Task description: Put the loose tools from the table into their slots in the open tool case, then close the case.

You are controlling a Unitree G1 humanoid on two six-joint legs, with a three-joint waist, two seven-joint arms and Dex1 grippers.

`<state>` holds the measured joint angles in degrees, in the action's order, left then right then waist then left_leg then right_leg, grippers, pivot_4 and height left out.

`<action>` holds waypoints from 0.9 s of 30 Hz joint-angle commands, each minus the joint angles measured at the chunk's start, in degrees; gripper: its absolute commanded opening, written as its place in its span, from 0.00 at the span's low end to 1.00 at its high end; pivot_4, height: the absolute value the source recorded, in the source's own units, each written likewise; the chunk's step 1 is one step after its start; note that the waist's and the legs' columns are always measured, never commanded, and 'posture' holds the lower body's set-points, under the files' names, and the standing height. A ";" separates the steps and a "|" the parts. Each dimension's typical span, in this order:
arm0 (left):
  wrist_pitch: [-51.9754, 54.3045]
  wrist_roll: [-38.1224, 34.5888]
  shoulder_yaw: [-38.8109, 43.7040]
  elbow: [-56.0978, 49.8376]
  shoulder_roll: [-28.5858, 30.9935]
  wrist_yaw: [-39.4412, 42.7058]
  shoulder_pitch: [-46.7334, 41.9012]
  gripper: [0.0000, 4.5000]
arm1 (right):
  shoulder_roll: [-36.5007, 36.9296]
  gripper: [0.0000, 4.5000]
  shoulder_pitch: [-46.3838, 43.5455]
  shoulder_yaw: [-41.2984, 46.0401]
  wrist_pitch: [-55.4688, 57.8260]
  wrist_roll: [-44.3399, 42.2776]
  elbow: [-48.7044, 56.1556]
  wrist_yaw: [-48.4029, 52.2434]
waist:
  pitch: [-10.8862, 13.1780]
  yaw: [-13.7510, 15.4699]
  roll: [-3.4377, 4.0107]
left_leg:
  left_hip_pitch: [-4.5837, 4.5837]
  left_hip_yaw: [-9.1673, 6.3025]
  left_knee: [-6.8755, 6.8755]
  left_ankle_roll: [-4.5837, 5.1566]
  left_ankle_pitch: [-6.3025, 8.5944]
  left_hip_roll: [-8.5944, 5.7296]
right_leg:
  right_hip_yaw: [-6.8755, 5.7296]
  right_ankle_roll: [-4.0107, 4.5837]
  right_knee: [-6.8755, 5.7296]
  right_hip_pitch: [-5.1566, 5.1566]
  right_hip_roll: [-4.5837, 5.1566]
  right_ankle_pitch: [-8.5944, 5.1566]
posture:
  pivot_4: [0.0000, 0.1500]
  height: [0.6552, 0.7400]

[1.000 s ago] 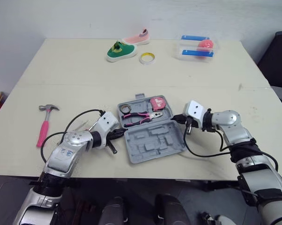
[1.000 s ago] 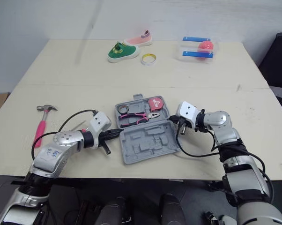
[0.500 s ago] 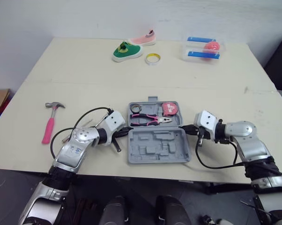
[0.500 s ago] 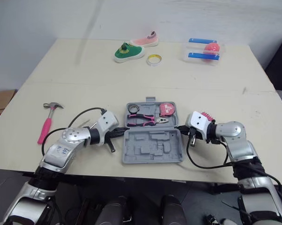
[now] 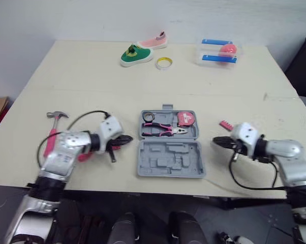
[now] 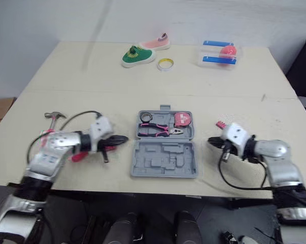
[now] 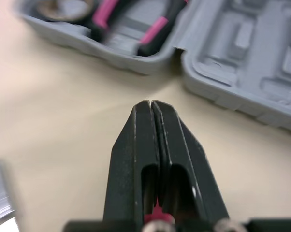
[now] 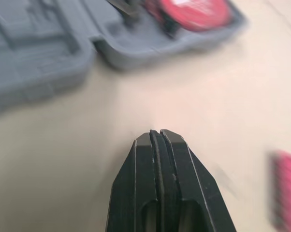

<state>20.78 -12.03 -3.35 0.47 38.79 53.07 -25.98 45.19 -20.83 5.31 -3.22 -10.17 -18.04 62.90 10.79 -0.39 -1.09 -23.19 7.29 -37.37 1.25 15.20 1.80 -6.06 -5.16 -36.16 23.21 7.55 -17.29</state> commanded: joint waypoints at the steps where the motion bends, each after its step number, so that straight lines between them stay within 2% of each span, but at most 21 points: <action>1: -5.76 -7.56 11.53 -3.42 2.93 4.25 5.21 0.16 | 2.38 0.19 2.40 8.24 -2.79 -7.84 2.49 3.22 | 0.00 -0.30 0.00 | 0.03 0.01 0.02 0.00 0.00 0.02 | 0.01 0.00 0.03 -0.01 0.01 0.00 | 1.00 1.00; 4: -6.85 -12.56 23.14 -2.17 5.19 5.44 12.77 0.46 | 4.29 0.53 6.49 13.29 0.25 -10.93 3.85 3.08 | 0.00 -0.60 0.00 | 0.05 -0.02 0.12 -0.05 0.00 0.11 | -0.02 0.00 0.11 -0.04 0.04 0.00 | 1.00 1.00; 7: -8.62 -13.95 34.83 2.64 7.64 4.82 20.89 0.77 | 4.56 0.86 12.23 18.04 -6.57 -12.56 2.87 5.85 | 0.00 -1.06 0.00 | 0.10 -0.06 0.18 -0.07 0.03 0.16 | -0.06 0.00 0.22 -0.12 0.06 0.00 | 1.00 1.00; 8: -8.19 -14.24 38.12 4.36 8.49 3.64 22.45 0.91 | 4.48 0.99 13.52 19.70 -8.17 -12.67 1.05 5.57 | 0.00 -1.10 0.00 | 0.13 -0.07 0.20 -0.08 0.07 0.16 | -0.09 0.00 0.24 -0.16 0.05 0.00 | 1.00 1.00; 9: -8.38 -14.10 41.11 6.28 9.59 3.06 24.16 1.00 | 4.82 1.00 14.66 21.00 -8.80 -12.39 -1.27 4.97 | 0.01 -1.12 0.00 | 0.14 -0.07 0.20 -0.03 0.11 0.15 | -0.10 0.00 0.24 -0.17 0.05 0.00 | 1.00 1.00; 11: -8.60 -14.03 45.55 9.39 10.91 1.83 26.36 1.00 | 5.33 1.00 15.70 22.77 -10.47 -12.41 -5.12 4.58 | 0.00 -1.15 0.00 | 0.14 -0.07 0.16 0.20 0.27 0.12 | -0.09 -0.04 0.24 -0.18 0.09 0.02 | 1.00 1.00; 14: -9.88 -13.98 51.58 14.80 12.14 1.02 30.17 1.00 | 5.50 1.00 15.85 25.19 -14.33 -13.27 -10.11 5.23 | 0.00 -1.19 0.01 | 0.21 -0.10 0.20 -0.02 0.49 0.08 | -0.07 -0.05 0.28 -0.23 0.20 0.03 | 1.00 1.00; 18: -15.69 -10.35 58.60 26.85 14.02 -3.37 37.46 1.00 | 6.35 1.00 18.10 26.14 -19.92 -13.01 -17.19 9.42 | 0.00 -1.27 0.01 | 0.26 -0.09 0.33 -0.17 0.58 0.13 | -0.05 0.06 0.36 -0.21 0.20 -0.03 | 1.00 1.00; 22: -17.36 -10.94 59.08 29.42 14.40 -5.28 38.32 1.00 | 6.45 1.00 17.31 25.29 -21.50 -13.27 -20.79 10.95 | 0.01 -1.39 0.00 | 0.29 -0.08 0.29 -0.14 0.70 0.24 | -0.04 0.09 0.39 -0.21 0.15 -0.05 | 1.00 1.00; 27: -16.51 -14.06 57.57 26.60 13.82 -1.42 37.26 1.00 | 4.13 1.00 15.61 22.64 -18.34 -15.33 -16.40 12.75 | 0.00 -1.24 0.03 | 0.58 -0.26 0.40 -0.22 0.76 0.36 | 0.20 0.24 0.61 -0.35 0.26 -0.04 | 1.00 1.00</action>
<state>4.52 -24.41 53.84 29.43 51.75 50.57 11.71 49.76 -5.09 28.08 -22.31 -23.57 -37.00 74.77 10.79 -1.63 -1.07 -22.59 7.02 -36.94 1.00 15.99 2.18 -5.86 -4.87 -35.54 22.83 7.80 -17.36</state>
